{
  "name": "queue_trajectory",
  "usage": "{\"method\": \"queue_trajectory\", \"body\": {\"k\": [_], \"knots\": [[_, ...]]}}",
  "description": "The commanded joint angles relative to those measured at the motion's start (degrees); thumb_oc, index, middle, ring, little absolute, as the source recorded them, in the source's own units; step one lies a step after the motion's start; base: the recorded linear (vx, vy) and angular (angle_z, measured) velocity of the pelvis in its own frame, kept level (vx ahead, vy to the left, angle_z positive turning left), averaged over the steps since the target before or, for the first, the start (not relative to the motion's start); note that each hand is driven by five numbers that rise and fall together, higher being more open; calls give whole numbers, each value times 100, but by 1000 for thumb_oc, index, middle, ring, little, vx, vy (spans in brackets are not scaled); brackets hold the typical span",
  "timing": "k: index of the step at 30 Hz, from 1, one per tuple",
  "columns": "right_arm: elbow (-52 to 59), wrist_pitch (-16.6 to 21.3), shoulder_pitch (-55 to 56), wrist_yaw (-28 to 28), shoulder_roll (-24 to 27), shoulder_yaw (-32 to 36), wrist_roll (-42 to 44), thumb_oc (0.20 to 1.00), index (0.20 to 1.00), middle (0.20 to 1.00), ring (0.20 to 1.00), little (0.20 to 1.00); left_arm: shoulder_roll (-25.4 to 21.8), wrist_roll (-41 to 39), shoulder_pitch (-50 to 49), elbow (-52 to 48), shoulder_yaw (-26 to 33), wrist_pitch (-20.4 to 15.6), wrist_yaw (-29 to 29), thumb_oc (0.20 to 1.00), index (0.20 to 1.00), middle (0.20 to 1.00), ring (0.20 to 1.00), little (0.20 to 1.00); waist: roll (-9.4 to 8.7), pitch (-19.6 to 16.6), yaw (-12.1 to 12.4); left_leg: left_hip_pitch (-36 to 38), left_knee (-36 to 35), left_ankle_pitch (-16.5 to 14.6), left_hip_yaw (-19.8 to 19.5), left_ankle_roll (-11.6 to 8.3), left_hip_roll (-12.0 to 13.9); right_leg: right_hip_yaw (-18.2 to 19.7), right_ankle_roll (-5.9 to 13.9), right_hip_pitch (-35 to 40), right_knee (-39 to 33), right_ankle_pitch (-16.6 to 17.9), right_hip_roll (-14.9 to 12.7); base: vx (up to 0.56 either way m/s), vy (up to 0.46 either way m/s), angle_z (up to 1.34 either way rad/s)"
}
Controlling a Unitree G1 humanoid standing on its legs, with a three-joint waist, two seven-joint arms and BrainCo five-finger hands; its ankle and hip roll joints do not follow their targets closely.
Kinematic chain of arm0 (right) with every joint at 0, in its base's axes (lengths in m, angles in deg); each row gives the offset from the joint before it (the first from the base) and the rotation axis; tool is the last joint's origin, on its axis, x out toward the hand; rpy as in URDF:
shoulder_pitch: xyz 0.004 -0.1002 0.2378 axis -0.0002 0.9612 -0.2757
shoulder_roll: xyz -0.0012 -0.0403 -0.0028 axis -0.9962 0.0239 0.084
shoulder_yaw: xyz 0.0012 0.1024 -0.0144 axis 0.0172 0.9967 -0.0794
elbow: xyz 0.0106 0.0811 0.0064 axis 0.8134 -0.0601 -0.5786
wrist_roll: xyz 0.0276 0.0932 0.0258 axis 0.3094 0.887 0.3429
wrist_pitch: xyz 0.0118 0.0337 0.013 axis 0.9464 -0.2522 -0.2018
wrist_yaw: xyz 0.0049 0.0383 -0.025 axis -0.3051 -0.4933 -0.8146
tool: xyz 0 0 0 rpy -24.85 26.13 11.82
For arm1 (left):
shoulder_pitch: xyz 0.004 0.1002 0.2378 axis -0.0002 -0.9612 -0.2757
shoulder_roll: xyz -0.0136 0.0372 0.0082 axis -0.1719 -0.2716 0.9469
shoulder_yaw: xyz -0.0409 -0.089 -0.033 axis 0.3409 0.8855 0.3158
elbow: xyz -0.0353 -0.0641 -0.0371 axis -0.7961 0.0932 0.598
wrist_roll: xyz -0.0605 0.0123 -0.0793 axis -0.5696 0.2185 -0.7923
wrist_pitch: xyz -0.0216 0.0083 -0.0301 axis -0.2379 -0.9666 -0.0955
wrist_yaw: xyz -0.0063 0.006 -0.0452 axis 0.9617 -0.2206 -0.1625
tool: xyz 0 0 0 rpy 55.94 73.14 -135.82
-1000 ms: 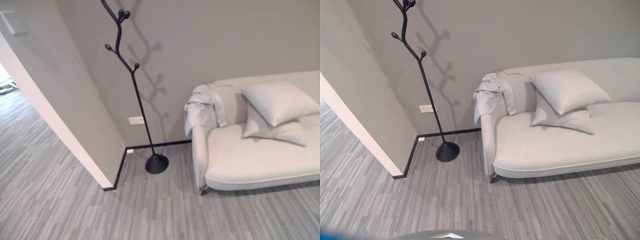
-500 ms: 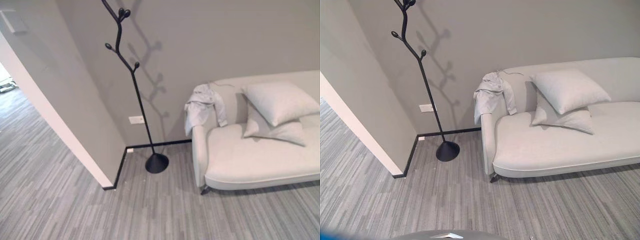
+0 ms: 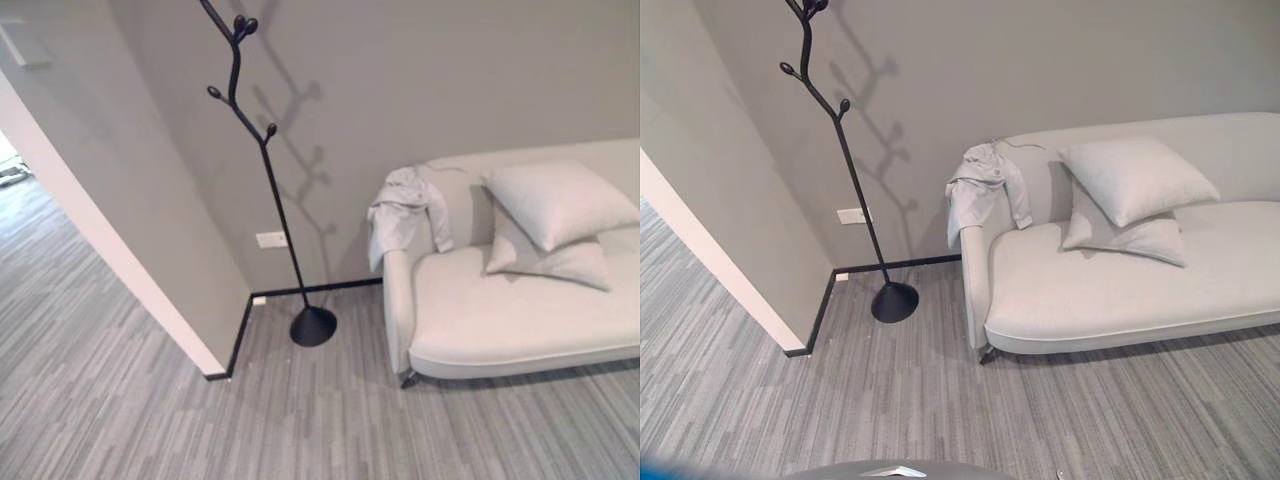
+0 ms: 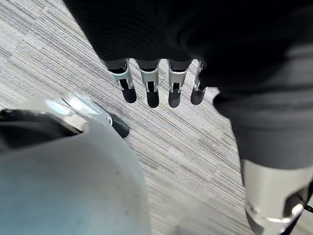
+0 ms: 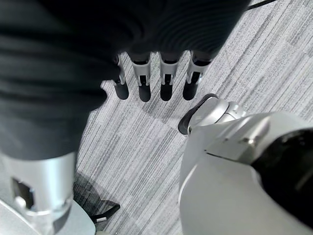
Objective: Hang the clothes on the sofa on the clothes rack.
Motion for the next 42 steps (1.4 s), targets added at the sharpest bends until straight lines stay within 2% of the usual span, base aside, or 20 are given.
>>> {"method": "queue_trajectory", "body": {"k": [1,7,9,11,13,17,20,21,22,25,26,28,29,32,34,35,36,39,40,42], "knots": [[-306,24,-306,-83,-258,48,-130,1000,1000,1000,1000,1000,37,319,380,282,212,-88,88,1000,1000,1000,1000,1000,-294,116,7,249,-318,-150,-78,69,-196,137,541,912,-1658,898,-311,16,-40,-1],[-261,25,-356,-108,-253,7,-129,1000,1000,1000,1000,1000,56,247,446,230,159,-109,69,1000,1000,1000,1000,1000,-292,207,-25,80,-130,-158,-27,22,-202,152,521,829,-1643,874,-309,-15,-6,0],[-252,52,-456,-87,-151,14,-162,1000,1000,1000,1000,1000,73,80,563,128,126,-112,56,1000,1000,1000,1000,1000,-365,512,-39,-808,1399,-181,26,-210,-340,154,444,718,-1585,869,-378,-134,14,11],[-262,86,-513,-66,-81,-5,-180,1000,1000,1000,1000,1000,82,-175,605,55,181,-157,35,1000,1000,1000,1000,1000,-375,648,-7,-1232,1898,7,-139,-363,-315,200,398,711,-1611,843,-377,30,55,4],[-240,84,-512,-83,-35,-4,-224,1000,1000,1000,1000,1000,117,-455,600,-26,314,-239,23,1000,1000,1000,1000,1000,-466,655,45,-1430,1285,-46,-166,-342,58,242,488,770,-1675,765,-534,230,120,0],[-153,148,-523,40,46,-62,-338,1000,1000,1000,1000,1000,138,-652,633,3,229,-333,-26,1000,1000,1000,1000,1000,-393,680,169,-2246,-318,750,-724,-572,592,451,562,1013,-1699,360,-657,324,225,19],[-125,158,-481,24,49,30,-340,1000,1000,1000,1000,1000,157,-669,615,59,339,-321,-43,1000,1000,1000,1000,1000,-320,579,163,-2350,-318,829,-369,-675,737,610,673,1263,-1700,269,-840,425,348,1],[-124,144,-438,-38,24,35,-401,1000,1000,1000,1000,1000,140,-679,565,83,388,-346,-12,1000,1000,1000,1000,1000,-275,517,211,-2249,-318,1055,-402,-690,779,663,730,1376,-1693,247,-923,598,521,-78],[-119,134,-461,-71,-8,126,-357,1000,1000,1000,1000,1000,93,-713,551,113,470,-342,10,1000,1000,1000,1000,1000,-321,438,248,-2148,-172,1172,-434,-604,614,729,873,1421,-1698,346,-1212,571,534,-88],[-119,146,-465,-124,-157,197,-162,1000,1000,1000,1000,1000,-32,-407,634,118,353,-410,-65,1000,1000,1000,1000,1000,-482,365,186,-2219,347,918,-132,-437,310,855,1038,1161,-1398,944,-1621,310,354,-81],[-117,146,-463,-123,-162,197,-161,1000,1000,1000,1000,1000,-35,-404,634,118,353,-410,-66,1000,1000,1000,1000,1000,-493,356,201,-2233,367,904,-114,-431,305,870,1044,1150,-1404,948,-1633,195,234,-52],[27,192,-540,-136,-250,88,-147,1000,1000,1000,1000,1000,-80,46,662,67,50,-463,-100,1000,1000,1000,1000,1000,-524,321,165,-2099,346,672,8,-187,84,942,1085,803,-916,1781,-1884,227,310,-32],[30,192,-538,-134,-252,88,-147,1000,1000,1000,1000,1000,-80,48,662,68,50,-464,-101,1000,1000,1000,1000,1000,-529,314,179,-2103,344,671,23,-183,85,958,1088,789,-916,1784,-1888,193,294,-14],[348,283,-617,-89,-360,-137,-234,1000,1000,1000,1000,1000,-129,368,644,68,-202,-456,-194,1000,1000,1000,1000,1000,-335,424,149,-1637,121,499,153,88,-54,611,923,258,58,2765,-2240,186,313,-16],[467,322,-611,-62,-381,-170,-259,1000,1000,1000,1000,1000,-147,463,637,77,-251,-470,-213,1000,1000,1000,1000,1000,-286,440,141,-1501,43,450,193,114,-57,424,890,237,131,2791,-2313,190,265,-32],[617,381,-572,-51,-382,-221,-200,1000,1000,1000,1000,1000,-149,543,587,22,-288,-472,-225,1000,1000,1000,1000,1000,-231,442,32,-1150,-157,366,217,156,-132,227,849,194,117,2416,-2066,201,247,-30],[618,380,-572,-50,-382,-222,-200,1000,1000,1000,1000,1000,-148,543,588,22,-287,-472,-226,1000,1000,1000,1000,1000,-227,436,30,-1160,-159,376,214,156,-129,224,848,190,105,2430,-2062,188,205,-11],[872,507,-600,21,-393,-352,-119,1000,1000,1000,1000,1000,-189,659,567,-8,-327,-490,-224,1000,1000,1000,1000,1000,-123,466,-116,-868,-276,303,251,141,-58,209,705,-226,-166,1150,-1099,139,97,10],[872,507,-600,22,-393,-352,-119,1000,1000,1000,1000,1000,-189,659,567,-8,-327,-490,-224,1000,1000,1000,1000,1000,-123,470,-116,-864,-277,303,251,140,-57,208,704,-222,-165,1148,-1099,137,55,-11],[832,525,-630,68,-401,-531,-205,1000,1000,1000,1000,1000,-176,810,624,37,-410,-475,-285,1000,1000,1000,1000,1000,-269,637,-231,-466,-318,174,159,181,-258,217,745,-615,-917,1237,-396,229,42,-27]]}}
